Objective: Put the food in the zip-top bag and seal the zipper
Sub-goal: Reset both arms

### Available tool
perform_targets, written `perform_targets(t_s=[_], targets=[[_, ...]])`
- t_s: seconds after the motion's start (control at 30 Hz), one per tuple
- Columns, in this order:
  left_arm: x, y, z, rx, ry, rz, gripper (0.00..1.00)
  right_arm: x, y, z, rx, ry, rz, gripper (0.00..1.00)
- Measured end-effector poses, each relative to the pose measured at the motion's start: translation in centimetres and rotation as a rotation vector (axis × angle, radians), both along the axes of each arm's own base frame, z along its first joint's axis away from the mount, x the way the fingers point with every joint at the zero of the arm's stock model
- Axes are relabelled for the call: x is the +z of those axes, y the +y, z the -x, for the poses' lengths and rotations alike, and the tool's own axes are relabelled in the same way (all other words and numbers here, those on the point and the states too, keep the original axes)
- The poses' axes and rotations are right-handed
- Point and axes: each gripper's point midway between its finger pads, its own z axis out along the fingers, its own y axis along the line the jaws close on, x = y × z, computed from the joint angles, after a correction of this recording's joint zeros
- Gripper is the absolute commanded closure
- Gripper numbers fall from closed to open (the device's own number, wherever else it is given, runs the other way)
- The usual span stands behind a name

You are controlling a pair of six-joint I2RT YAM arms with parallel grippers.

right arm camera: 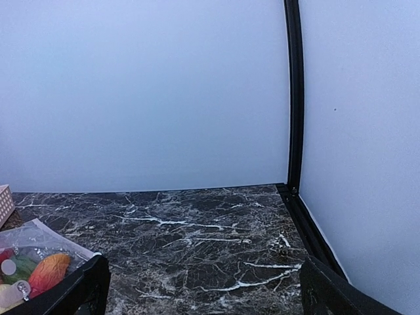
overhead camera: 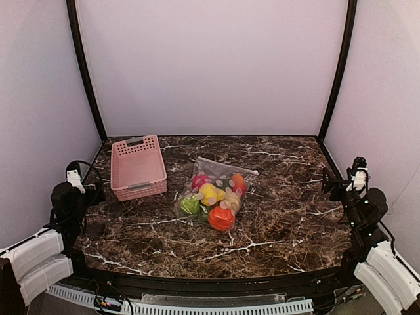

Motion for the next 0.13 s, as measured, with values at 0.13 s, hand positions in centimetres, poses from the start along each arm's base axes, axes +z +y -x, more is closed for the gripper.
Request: perform_targets(t_s=[0.13], targets=[[0.1,0.09,0.0,0.005,-0.004,-0.002,0.01,0.09,-0.1,0.03,-0.005,-0.004,0.0,0.01]])
